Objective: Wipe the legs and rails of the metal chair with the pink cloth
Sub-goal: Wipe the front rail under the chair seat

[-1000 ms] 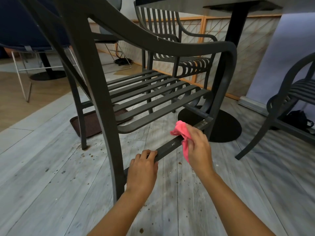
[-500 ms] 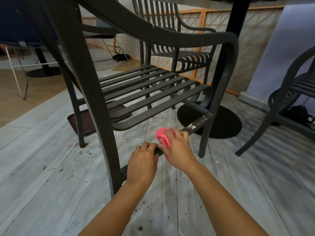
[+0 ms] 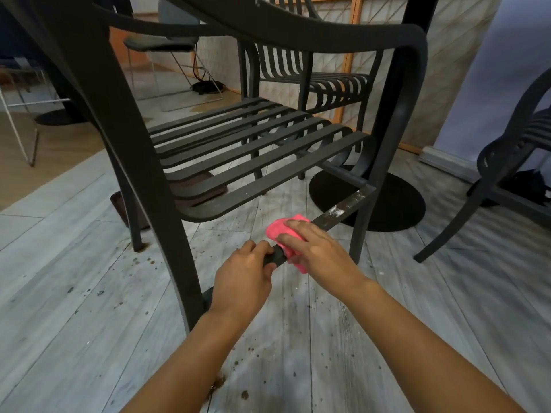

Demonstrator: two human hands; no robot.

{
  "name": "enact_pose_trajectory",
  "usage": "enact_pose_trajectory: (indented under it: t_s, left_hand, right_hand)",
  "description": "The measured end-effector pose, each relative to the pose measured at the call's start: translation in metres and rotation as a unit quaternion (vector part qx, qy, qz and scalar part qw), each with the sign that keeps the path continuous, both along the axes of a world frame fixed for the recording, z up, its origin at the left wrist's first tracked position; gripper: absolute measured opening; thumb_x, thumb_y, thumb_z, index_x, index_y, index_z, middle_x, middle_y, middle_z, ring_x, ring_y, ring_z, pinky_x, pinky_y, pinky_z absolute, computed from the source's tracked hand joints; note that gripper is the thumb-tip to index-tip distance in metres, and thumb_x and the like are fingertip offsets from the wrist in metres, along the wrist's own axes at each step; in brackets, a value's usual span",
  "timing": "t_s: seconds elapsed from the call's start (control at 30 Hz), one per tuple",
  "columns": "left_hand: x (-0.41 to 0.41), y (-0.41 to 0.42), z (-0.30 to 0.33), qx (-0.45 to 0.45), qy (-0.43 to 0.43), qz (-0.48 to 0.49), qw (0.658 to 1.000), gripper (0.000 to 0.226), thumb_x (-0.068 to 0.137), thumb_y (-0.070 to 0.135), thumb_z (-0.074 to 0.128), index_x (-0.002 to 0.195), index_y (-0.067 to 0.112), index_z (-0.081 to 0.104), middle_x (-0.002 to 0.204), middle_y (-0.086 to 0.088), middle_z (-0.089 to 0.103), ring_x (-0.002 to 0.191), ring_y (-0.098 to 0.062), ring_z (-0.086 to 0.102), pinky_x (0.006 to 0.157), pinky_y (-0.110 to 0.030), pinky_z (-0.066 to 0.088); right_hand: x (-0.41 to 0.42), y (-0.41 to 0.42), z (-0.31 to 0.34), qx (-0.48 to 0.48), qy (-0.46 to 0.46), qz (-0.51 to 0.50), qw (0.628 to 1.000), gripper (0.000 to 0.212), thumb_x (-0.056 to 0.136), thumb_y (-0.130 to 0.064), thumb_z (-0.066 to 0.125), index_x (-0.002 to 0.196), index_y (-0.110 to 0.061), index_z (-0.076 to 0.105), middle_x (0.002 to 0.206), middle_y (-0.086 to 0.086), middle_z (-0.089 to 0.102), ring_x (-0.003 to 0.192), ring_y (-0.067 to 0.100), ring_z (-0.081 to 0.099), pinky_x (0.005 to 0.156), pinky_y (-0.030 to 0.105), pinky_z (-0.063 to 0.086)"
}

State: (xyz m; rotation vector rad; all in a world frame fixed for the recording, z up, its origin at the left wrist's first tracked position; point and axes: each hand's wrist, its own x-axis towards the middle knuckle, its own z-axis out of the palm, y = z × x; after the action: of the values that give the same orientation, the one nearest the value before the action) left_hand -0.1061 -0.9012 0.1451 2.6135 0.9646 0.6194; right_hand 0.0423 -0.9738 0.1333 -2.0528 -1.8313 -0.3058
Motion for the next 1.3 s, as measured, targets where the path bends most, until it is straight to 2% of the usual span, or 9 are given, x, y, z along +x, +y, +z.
enact_pose_trajectory:
  t_s: [0.17, 0.37, 0.57, 0.73, 0.97, 1.07, 1.13, 1.23, 1.3]
  left_hand:
    - [-0.001, 0.002, -0.001, 0.002, -0.002, -0.006, 1.000, 0.026, 0.092, 0.030, 0.054, 0.118, 0.024, 0.054, 0.102, 0.004, 0.056, 0.088, -0.016, 0.055, 0.066, -0.025, 0.038]
    - [-0.002, 0.004, -0.005, 0.002, -0.011, -0.017, 1.000, 0.028, 0.094, 0.031, 0.052, 0.120, 0.024, 0.053, 0.109, 0.004, 0.057, 0.091, -0.014, 0.055, 0.070, -0.027, 0.046]
    - [-0.004, 0.006, -0.009, 0.006, -0.022, -0.026, 0.999, 0.028, 0.094, 0.032, 0.051, 0.121, 0.025, 0.053, 0.110, 0.007, 0.056, 0.095, -0.011, 0.054, 0.073, -0.023, 0.046]
    - [-0.004, 0.006, -0.011, -0.001, -0.025, -0.029, 0.999, 0.029, 0.093, 0.033, 0.052, 0.121, 0.026, 0.054, 0.111, 0.007, 0.056, 0.096, -0.010, 0.054, 0.076, -0.025, 0.049]
    - [-0.005, 0.007, -0.012, -0.007, -0.020, -0.032, 0.999, 0.029, 0.094, 0.033, 0.051, 0.122, 0.026, 0.053, 0.111, 0.007, 0.055, 0.097, -0.010, 0.053, 0.078, -0.024, 0.048]
    - [-0.005, 0.006, -0.012, -0.012, -0.017, -0.033, 0.999, 0.029, 0.094, 0.033, 0.050, 0.122, 0.026, 0.053, 0.110, 0.008, 0.054, 0.095, -0.008, 0.052, 0.077, -0.024, 0.048]
    - [-0.004, 0.005, -0.010, -0.017, -0.013, -0.034, 0.999, 0.029, 0.094, 0.034, 0.050, 0.122, 0.027, 0.052, 0.111, 0.009, 0.054, 0.095, -0.007, 0.051, 0.078, -0.022, 0.048]
    - [-0.002, 0.004, -0.005, -0.015, -0.006, -0.036, 0.999, 0.031, 0.092, 0.041, 0.052, 0.120, 0.028, 0.051, 0.116, 0.010, 0.052, 0.098, -0.006, 0.050, 0.081, -0.020, 0.047]
    - [0.002, 0.004, -0.001, -0.002, -0.002, -0.036, 0.999, 0.034, 0.090, 0.045, 0.054, 0.119, 0.029, 0.051, 0.119, 0.011, 0.050, 0.102, -0.006, 0.049, 0.084, -0.019, 0.046]
  right_hand:
    - [0.010, -0.002, -0.006, 0.007, 0.027, -0.001, 1.000, 0.043, 0.085, -0.015, 0.063, 0.126, -0.026, 0.052, 0.142, 0.004, 0.040, 0.131, 0.023, 0.036, 0.097, 0.041, 0.042]
    - [0.032, -0.007, -0.008, 0.026, 0.038, -0.044, 0.998, 0.051, 0.077, -0.007, 0.071, 0.124, -0.022, 0.056, 0.141, 0.009, 0.043, 0.127, 0.030, 0.042, 0.096, 0.046, 0.041]
    - [0.055, -0.010, -0.005, 0.033, 0.044, -0.067, 0.996, 0.056, 0.071, -0.003, 0.075, 0.122, -0.019, 0.058, 0.138, 0.012, 0.047, 0.126, 0.032, 0.044, 0.095, 0.055, 0.044]
    - [0.056, -0.011, -0.006, 0.043, 0.055, -0.067, 0.995, 0.054, 0.073, 0.000, 0.072, 0.123, -0.017, 0.058, 0.138, 0.013, 0.046, 0.128, 0.033, 0.041, 0.097, 0.056, 0.041]
    - [0.065, -0.011, 0.006, -0.019, 0.055, -0.085, 0.995, 0.045, 0.088, -0.010, 0.059, 0.130, -0.023, 0.051, 0.146, 0.005, 0.035, 0.134, 0.025, 0.030, 0.109, 0.045, 0.033]
    - [0.068, -0.010, 0.014, -0.048, 0.144, -0.077, 0.985, 0.037, 0.094, -0.012, 0.047, 0.128, -0.025, 0.053, 0.147, 0.004, 0.034, 0.135, 0.025, 0.028, 0.110, 0.040, 0.027]
    - [0.066, -0.013, 0.018, -0.021, 0.251, -0.078, 0.965, 0.034, 0.093, -0.018, 0.049, 0.125, -0.031, 0.055, 0.144, 0.000, 0.036, 0.131, 0.022, 0.034, 0.105, 0.034, 0.036]
    - [0.068, -0.019, 0.026, 0.074, 0.288, -0.081, 0.951, 0.036, 0.090, -0.010, 0.053, 0.123, -0.026, 0.057, 0.137, -0.002, 0.042, 0.123, 0.016, 0.040, 0.093, 0.010, 0.037]
    - [0.073, -0.024, 0.035, 0.125, 0.292, -0.097, 0.943, 0.037, 0.088, -0.005, 0.056, 0.120, -0.023, 0.059, 0.135, -0.003, 0.044, 0.120, 0.010, 0.040, 0.098, 0.017, 0.034]
